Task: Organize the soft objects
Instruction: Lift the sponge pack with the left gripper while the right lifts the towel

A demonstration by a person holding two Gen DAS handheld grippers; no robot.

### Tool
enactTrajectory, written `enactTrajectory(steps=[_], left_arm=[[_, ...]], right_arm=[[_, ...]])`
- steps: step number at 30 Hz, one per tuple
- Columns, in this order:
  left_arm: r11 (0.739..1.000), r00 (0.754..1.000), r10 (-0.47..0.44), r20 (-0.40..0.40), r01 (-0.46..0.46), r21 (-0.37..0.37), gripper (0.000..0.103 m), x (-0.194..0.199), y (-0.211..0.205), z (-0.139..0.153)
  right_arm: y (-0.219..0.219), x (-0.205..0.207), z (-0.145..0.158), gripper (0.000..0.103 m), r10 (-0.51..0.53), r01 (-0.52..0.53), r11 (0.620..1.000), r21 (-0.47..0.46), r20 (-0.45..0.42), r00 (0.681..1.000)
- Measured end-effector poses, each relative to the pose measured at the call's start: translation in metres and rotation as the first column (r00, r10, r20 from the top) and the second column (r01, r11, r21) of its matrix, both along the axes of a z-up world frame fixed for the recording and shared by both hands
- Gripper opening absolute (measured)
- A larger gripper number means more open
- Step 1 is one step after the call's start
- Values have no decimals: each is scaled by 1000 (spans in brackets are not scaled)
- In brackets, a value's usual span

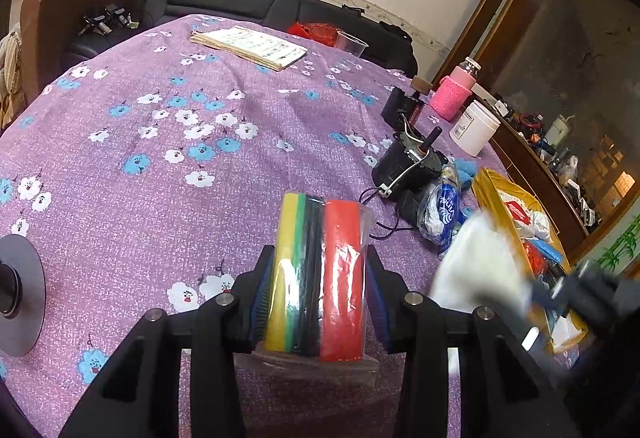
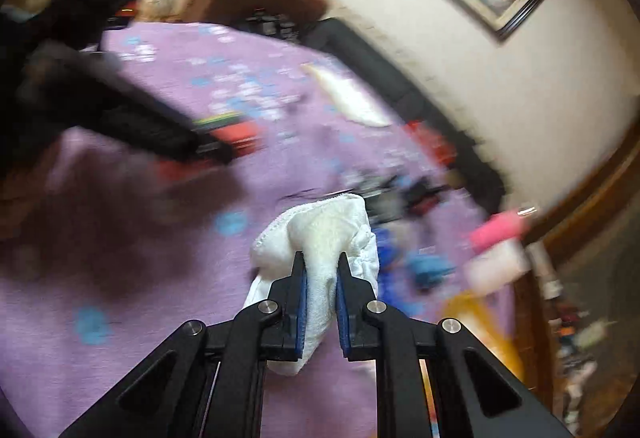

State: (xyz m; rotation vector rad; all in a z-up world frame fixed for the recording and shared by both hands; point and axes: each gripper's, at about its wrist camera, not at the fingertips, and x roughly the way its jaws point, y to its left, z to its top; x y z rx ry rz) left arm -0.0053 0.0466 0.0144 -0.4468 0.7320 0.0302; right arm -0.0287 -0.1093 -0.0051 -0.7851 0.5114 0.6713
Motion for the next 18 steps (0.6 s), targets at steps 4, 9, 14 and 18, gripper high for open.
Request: enactTrajectory(steps=[4,9,14,18], left_arm=[[1000,1000,0,0,0,-1,41,0,0,0],[1000,1000,-1,-1,1,-1,41,-1,0,0],[1000,1000,-1,-4,1,-2,41,0,0,-1],[1000,1000,-1,-4,1,-2,41,0,0,-1]], right_arm=[[-7,20,-14,14,34,16,990,137,-355,934],[-23,50,-21,18,56,97,966,240,-562,825],[-32,43,-3,45,85,60,965,257,-518,851],[-34,31,10,59,102,30,963,268,-467,878]])
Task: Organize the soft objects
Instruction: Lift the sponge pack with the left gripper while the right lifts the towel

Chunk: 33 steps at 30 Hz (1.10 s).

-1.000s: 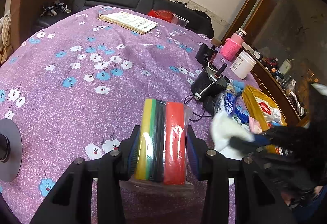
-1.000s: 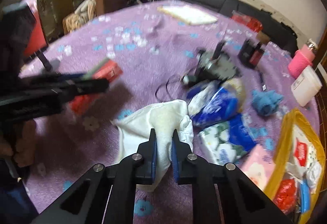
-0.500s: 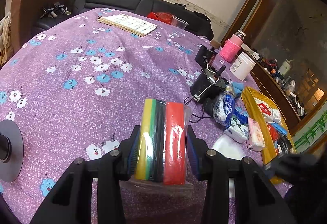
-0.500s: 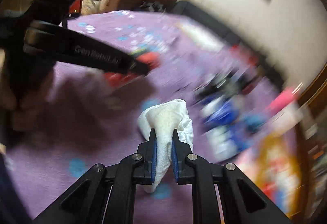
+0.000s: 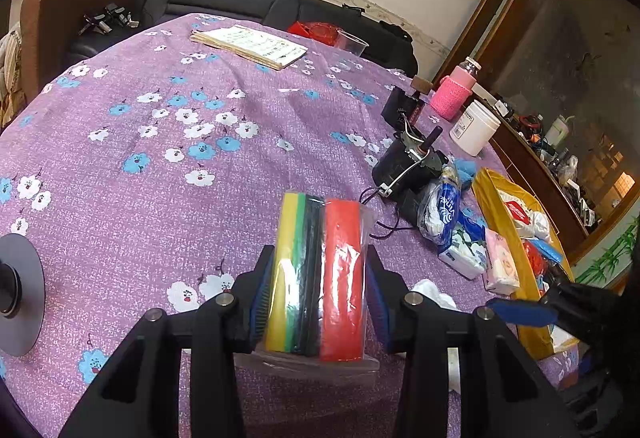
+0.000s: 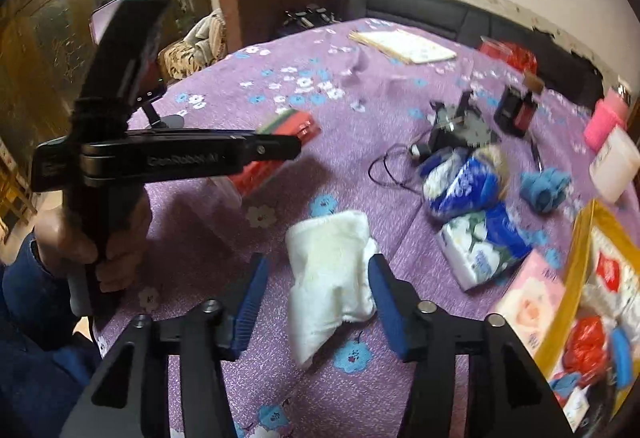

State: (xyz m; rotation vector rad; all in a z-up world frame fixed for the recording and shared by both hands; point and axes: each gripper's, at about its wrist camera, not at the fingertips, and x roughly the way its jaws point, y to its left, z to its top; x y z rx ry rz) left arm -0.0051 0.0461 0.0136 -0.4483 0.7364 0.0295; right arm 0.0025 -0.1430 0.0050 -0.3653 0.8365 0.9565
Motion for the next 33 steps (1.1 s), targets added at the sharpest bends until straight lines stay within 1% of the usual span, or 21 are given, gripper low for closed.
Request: enactTrajectory(steps=[2,3,6,9,10,11,12,13,14,15,17,19,23,25,28,29,33], left_arm=[[1000,1000,0,0,0,0,41,0,0,0],[1000,1000,0,0,0,0,41,0,0,0],[1000,1000,1,0,-1,-1,41,0,0,0],[1000,1000,0,2,0,0,41,0,0,0],[1000,1000,-1,2,1,1,41,0,0,0],[1000,1000,-2,1,2,2,41,0,0,0],[1000,1000,-3,2,3,3,41,0,0,0],[1000,1000,-4,4,4,6,41,0,-1,1],[1000,1000,-5,8,5,10,41,0,-2,2],[1000,1000,-6,10,6,15,41,0,-3,2],[1000,1000,3,16,-3,26,41,-2,-3,4],[999,1000,17,23,-18,47,41,-4,-5,7],[991,997,48,57,-54,119,41,-15,-10,19],[991,997,49,64,-56,122,41,-17,-10,24],[986,995,61,79,-72,150,41,-22,-13,34],[983,995,61,84,-74,167,41,-23,-16,37],[977,993,58,98,-77,198,41,-24,-28,45]], right_arm=[[2,-2,2,70,0,1,1000,-17,41,999],[5,0,1,72,2,-1,1000,-20,46,999],[14,7,-9,72,2,0,999,-38,41,999],[19,15,-23,72,-6,5,998,-55,-7,1000],[20,18,-29,65,-17,15,998,-61,-27,1000],[20,18,-31,42,-23,21,998,-67,-30,999],[20,18,-34,33,-26,23,997,-76,-36,999],[19,18,-34,30,-38,36,997,-75,-32,999],[18,18,-33,21,-43,41,997,-63,-33,999],[16,17,-30,19,-53,52,998,-43,-29,998],[13,17,-25,18,-75,75,997,-21,-12,997],[9,19,-14,18,-112,112,993,27,2,994],[4,23,7,18,-163,160,981,110,17,987],[1,24,18,18,-195,188,970,154,32,980],[-3,28,27,18,-215,207,956,206,19,976],[-4,28,29,18,-220,210,953,220,18,975],[-9,30,34,18,-235,227,937,264,2,972]])
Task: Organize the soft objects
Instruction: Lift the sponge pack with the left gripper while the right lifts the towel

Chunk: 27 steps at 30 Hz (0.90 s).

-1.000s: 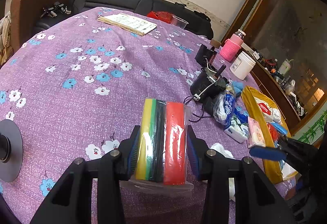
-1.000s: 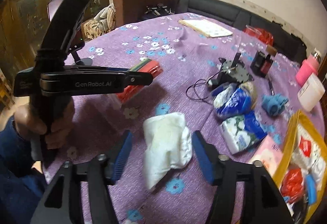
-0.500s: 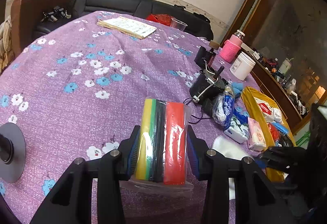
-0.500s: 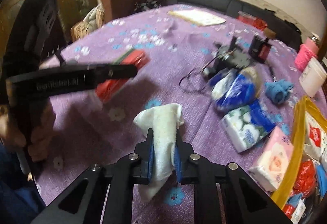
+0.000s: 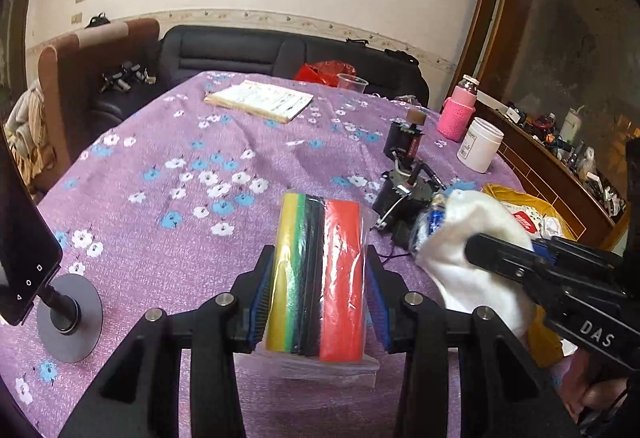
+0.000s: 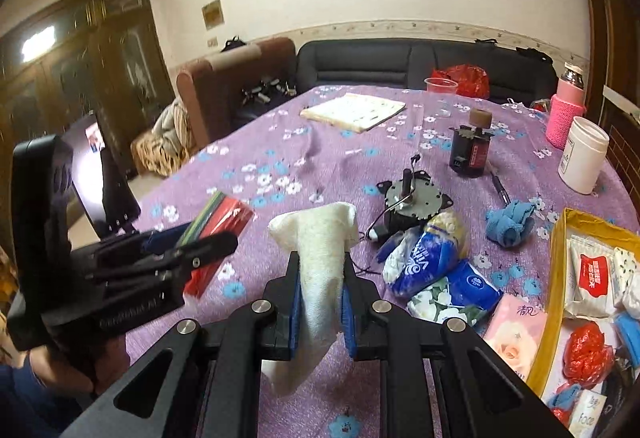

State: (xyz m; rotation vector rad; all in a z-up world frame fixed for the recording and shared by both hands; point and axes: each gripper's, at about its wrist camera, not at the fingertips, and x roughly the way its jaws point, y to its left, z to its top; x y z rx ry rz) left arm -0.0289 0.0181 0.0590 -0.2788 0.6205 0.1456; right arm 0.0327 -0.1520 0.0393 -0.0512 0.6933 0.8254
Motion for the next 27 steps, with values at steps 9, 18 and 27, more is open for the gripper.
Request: enactTrajectory(steps=[9,18,27], left_arm=[[998,999,-44,-3,44,52,41,8,-41,8],[994,997,-82,-3,82,74,41,17,-70,13],[989,994,-103,18,101,113,41,19,-94,22]], right_arm=[[-26,7,2,18,-39,40,997,63,-24,999],[-59,14,6,18,-86,90,991,104,-42,995],[-84,15,8,18,-105,112,984,141,-60,993]])
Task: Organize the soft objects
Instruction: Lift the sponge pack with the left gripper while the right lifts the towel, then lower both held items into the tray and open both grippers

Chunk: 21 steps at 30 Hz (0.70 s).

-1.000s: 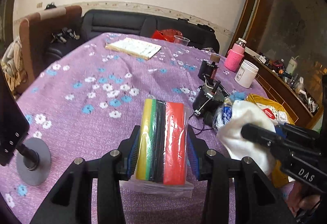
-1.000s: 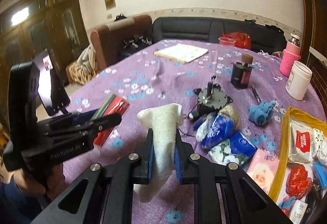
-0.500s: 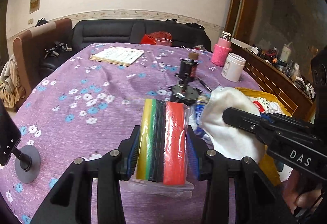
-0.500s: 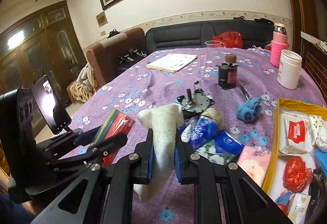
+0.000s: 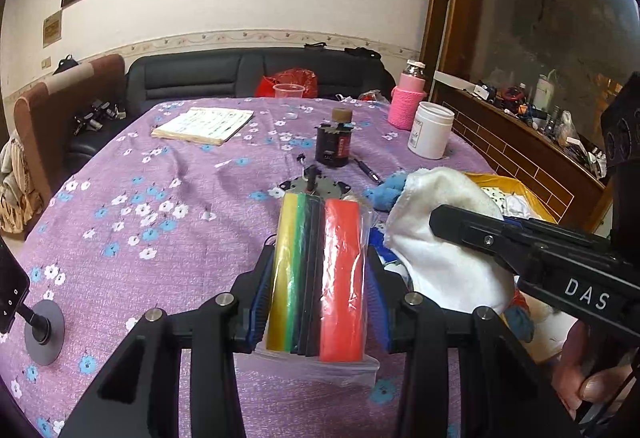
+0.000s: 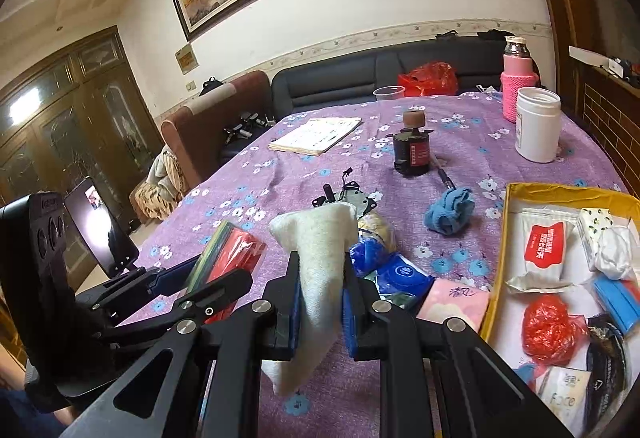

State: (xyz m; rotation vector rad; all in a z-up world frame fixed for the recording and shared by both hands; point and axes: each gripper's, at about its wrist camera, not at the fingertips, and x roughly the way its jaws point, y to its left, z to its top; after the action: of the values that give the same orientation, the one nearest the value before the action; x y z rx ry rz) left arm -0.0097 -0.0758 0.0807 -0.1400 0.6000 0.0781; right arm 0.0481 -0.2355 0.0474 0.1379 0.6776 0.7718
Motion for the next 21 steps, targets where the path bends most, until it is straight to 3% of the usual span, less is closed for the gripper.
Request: enactTrajectory(steps=[8,21], left_arm=[[1000,1000,-2,8,2,21,41,2,-11,6],[992,992,-123,-4,123,-16,41,21,-61,12]], right_arm=[[-12,-2,5,18,-3,3,1000,21,10,1000],[-79,1,11,18,-136,134,990,52,24,990]])
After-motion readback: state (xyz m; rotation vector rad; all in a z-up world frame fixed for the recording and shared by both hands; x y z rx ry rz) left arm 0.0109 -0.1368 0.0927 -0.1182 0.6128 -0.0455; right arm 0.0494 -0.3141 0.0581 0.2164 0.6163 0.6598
